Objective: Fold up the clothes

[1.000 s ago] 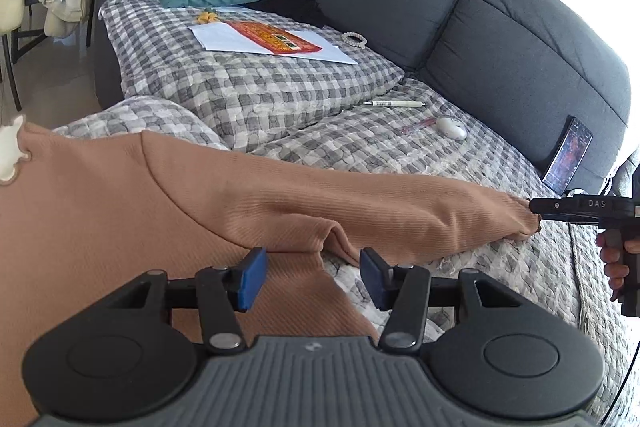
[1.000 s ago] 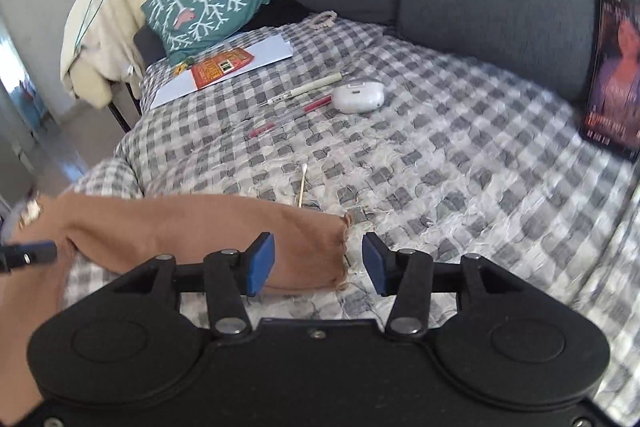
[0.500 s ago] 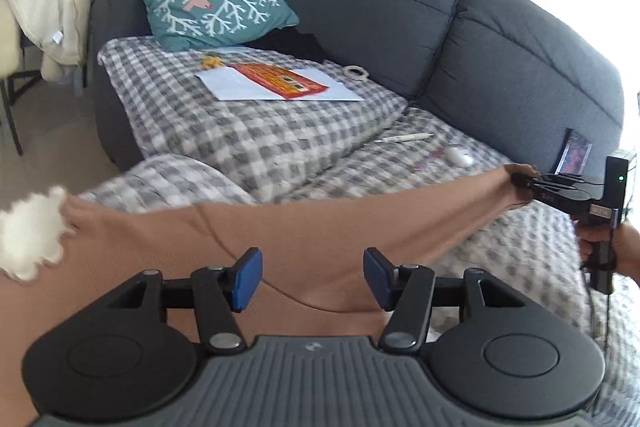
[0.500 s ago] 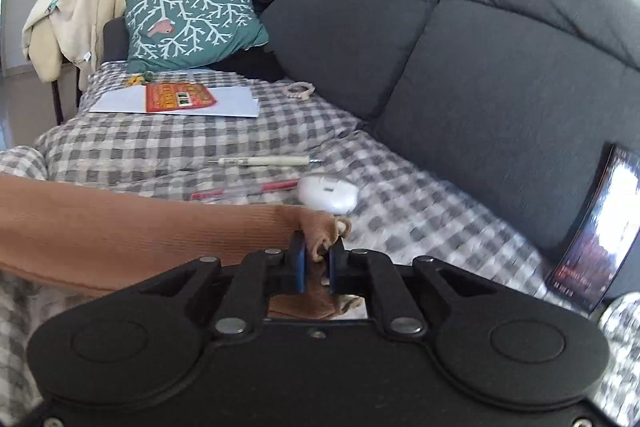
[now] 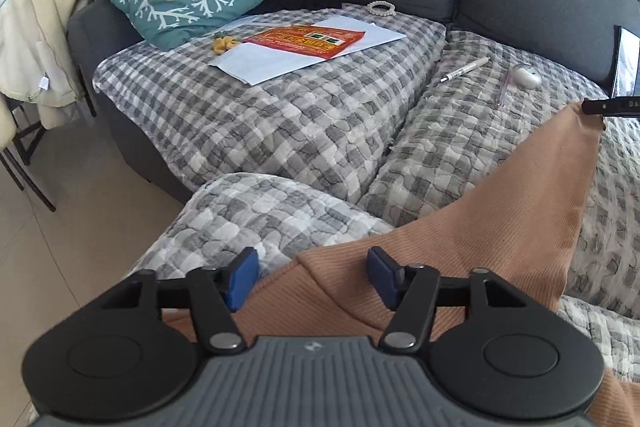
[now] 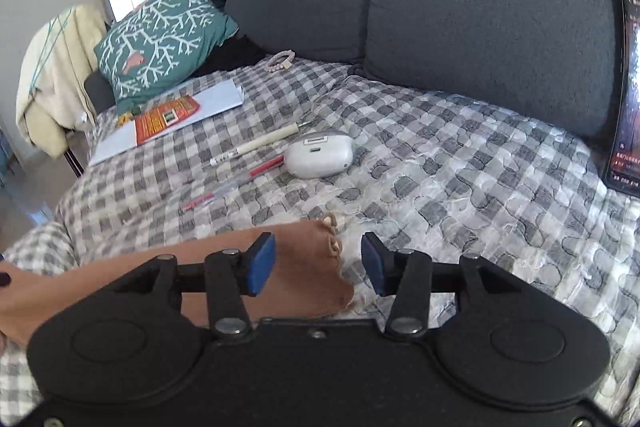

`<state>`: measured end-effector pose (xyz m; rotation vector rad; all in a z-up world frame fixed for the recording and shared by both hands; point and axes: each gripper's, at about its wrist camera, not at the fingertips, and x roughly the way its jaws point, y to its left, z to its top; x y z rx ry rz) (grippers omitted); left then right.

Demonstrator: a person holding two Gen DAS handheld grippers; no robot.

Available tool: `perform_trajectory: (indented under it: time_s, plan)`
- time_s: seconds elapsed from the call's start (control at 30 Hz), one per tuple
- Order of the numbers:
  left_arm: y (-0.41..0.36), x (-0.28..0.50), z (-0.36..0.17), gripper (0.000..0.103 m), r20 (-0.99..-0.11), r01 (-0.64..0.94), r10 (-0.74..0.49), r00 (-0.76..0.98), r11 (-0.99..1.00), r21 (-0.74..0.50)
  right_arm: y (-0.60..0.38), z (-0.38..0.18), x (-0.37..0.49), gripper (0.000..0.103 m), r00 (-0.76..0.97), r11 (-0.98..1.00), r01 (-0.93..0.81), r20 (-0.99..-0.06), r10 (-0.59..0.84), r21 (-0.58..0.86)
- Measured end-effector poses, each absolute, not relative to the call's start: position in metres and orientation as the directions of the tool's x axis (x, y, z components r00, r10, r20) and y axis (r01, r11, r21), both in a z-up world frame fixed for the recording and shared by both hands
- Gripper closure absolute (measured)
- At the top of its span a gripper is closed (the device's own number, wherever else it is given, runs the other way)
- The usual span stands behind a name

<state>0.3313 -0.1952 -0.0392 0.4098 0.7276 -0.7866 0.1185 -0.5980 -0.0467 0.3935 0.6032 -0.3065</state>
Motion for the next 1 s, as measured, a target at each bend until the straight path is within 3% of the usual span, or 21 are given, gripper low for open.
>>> perform_trajectory:
  time_s: [0.03, 0.1, 0.13, 0.17, 0.2, 0.23, 0.37, 0.5, 0.57, 0.63, 0.73, 0.8, 1.0]
  plan:
    - [-0.196, 0.329, -0.040, 0.065, -0.718, 0.761, -0.496, 0.489, 0.644, 0.074, -0.599, -0.048, 0.123, 0.051, 0.776, 0.884, 0.390, -0.609, -0.165, 0.257]
    - [-0.197, 0.324, -0.041, 0.088, -0.704, 0.764, -0.505, 0.499, 0.640, 0.082, -0.597, -0.053, 0.134, 0.051, 0.762, 0.891, 0.389, -0.625, -0.169, 0.233]
    - [-0.195, 0.321, -0.042, 0.092, -0.691, 0.759, -0.512, 0.511, 0.646, 0.083, -0.596, -0.057, 0.138, 0.053, 0.764, 0.892, 0.388, -0.623, -0.170, 0.232]
    - [-0.193, 0.318, -0.043, 0.094, -0.676, 0.752, -0.517, 0.526, 0.653, 0.086, -0.594, -0.059, 0.140, 0.058, 0.767, 0.896, 0.384, -0.617, -0.175, 0.223]
    - [-0.192, 0.315, -0.043, 0.095, -0.658, 0.743, -0.518, 0.546, 0.663, 0.095, -0.591, -0.061, 0.142, 0.079, 0.771, 0.900, 0.380, -0.611, -0.181, 0.212]
    - [-0.190, 0.310, -0.044, 0.095, -0.629, 0.728, -0.517, 0.580, 0.676, 0.115, -0.585, -0.060, 0.145, 0.091, 0.772, 0.912, 0.369, -0.604, -0.195, 0.177]
    - [-0.188, 0.289, -0.046, 0.095, -0.466, 0.609, -0.480, 0.743, 0.774, 0.173, -0.557, -0.042, 0.141, 0.091, 0.828, 0.936, 0.351, -0.468, -0.310, 0.000]
    - [-0.216, 0.288, -0.061, 0.093, -0.516, 0.572, -0.368, 0.773, 0.755, 0.320, -0.558, -0.049, 0.168, 0.091, 0.785, 0.920, 0.383, -0.497, -0.370, -0.080]
    - [-0.227, 0.288, -0.063, 0.091, -0.530, 0.557, -0.319, 0.786, 0.737, 0.383, -0.561, -0.064, 0.189, 0.090, 0.727, 0.921, 0.376, -0.583, -0.362, -0.103]
    - [-0.231, 0.288, -0.059, 0.084, -0.540, 0.544, -0.295, 0.788, 0.744, 0.387, -0.560, -0.065, 0.193, 0.079, 0.709, 0.916, 0.380, -0.597, -0.376, -0.125]
    - [-0.221, 0.287, -0.045, 0.069, -0.568, 0.539, -0.318, 0.760, 0.796, 0.276, -0.568, -0.048, 0.185, 0.057, 0.715, 0.908, 0.418, -0.601, -0.356, -0.040]
    - [-0.214, 0.275, -0.032, 0.062, -0.562, 0.545, -0.363, 0.744, 0.816, 0.195, -0.577, -0.037, 0.172, 0.054, 0.725, 0.895, 0.444, -0.604, -0.332, 0.042]
    - [-0.217, 0.227, -0.020, 0.061, -0.577, 0.704, -0.569, 0.586, 0.711, 0.013, -0.596, -0.035, 0.149, 0.053, 0.706, 0.832, 0.487, -0.681, -0.194, 0.268]
